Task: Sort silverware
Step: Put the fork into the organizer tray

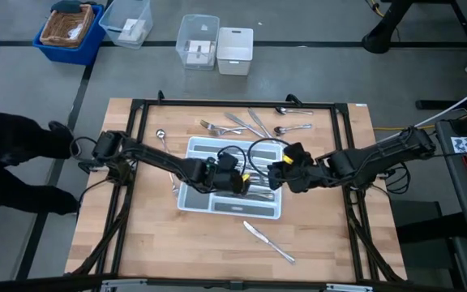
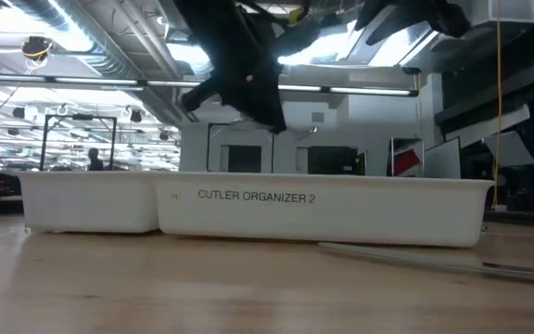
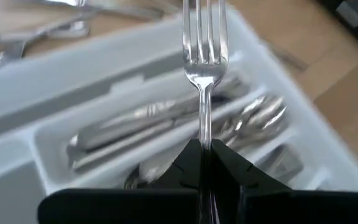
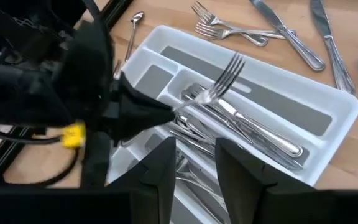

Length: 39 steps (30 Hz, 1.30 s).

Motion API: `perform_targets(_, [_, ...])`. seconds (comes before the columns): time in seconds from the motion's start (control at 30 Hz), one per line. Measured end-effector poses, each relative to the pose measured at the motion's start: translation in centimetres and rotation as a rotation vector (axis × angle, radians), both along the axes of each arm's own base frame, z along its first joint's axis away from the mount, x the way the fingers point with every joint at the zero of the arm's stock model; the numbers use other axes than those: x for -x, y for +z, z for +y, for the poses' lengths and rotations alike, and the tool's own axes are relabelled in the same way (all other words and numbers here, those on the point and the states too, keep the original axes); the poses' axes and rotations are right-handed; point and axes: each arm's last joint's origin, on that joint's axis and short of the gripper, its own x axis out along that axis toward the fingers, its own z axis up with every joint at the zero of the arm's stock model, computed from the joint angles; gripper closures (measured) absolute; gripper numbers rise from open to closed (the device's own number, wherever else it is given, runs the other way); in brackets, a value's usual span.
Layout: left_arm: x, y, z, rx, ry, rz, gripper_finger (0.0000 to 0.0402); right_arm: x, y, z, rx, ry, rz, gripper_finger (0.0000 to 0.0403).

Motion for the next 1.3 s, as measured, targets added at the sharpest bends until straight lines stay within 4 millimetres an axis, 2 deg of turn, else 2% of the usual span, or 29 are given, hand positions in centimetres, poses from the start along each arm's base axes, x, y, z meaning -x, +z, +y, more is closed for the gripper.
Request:
perform_targets(0.13, [-0.2, 1.9, 0.9, -0.038, -0.033, -0.077, 0.039, 0.8, 1.2, -1.7, -0.003, -0.011, -0.025, 0.0288])
perform_targets(0.23, [0.3, 3.5, 1.7, -0.063, -0.041, -0.106, 0.0391, 2.6, 3.0, -3.1, 0.01, 0.006, -0.073, 0.0288])
perform_targets(0.33, [1.0, 5.2, 2.6, -0.091, -0.046, -0.132, 0.0394, 5.4, 5.1, -4.3, 0.043, 0.035, -0.135, 0.0288])
perform_targets(0.43, [1.7, 6.8, 3.4, -0.113, -0.046, -0.157, 0.0391, 9.1, 6.7, -5.1, 0.073, 0.061, -0.178, 0.0288])
perform_targets(0.53, [2.3, 8.0, 4.1, -0.129, -0.038, -0.187, 0.039, 12.0, 6.3, -5.8, 0.094, 0.038, -0.208, 0.0288])
perform_targets(0.63, [2.5, 8.5, 4.6, -0.129, -0.016, -0.209, 0.0393, 13.6, 3.8, -6.2, 0.069, -0.007, -0.295, 0.0288])
perform_targets(0.7, [2.3, 8.7, 4.9, -0.122, 0.002, -0.243, 0.0393, 13.2, 1.9, -6.1, 0.038, -0.013, -0.439, 0.0288])
perform_targets(0.83, [1.9, 9.1, 5.1, -0.114, 0.032, -0.346, 0.039, 11.1, -1.5, -5.5, 0.023, 0.04, -0.795, 0.0288])
perform_targets(0.93, [1.6, 9.4, 5.1, -0.115, 0.043, -0.411, 0.0391, 9.9, -3.6, -5.8, 0.042, -0.017, -0.965, 0.0288])
perform_targets(1.03, [1.3, 9.7, 5.1, -0.121, 0.05, -0.458, 0.0394, 8.9, -5.4, -6.4, 0.035, -0.06, -0.978, 0.0288])
perform_targets(1.23, [0.4, 8.7, 5.0, -0.101, 0.063, -0.483, 0.0394, 6.4, -6.3, -7.2, 0.011, 0.006, -0.908, 0.0288])
perform_targets(1.3, [0.1, 8.4, 5.0, -0.096, 0.066, -0.488, 0.0392, 5.7, -5.9, -7.6, 0.012, 0.009, -0.907, 0.0288])
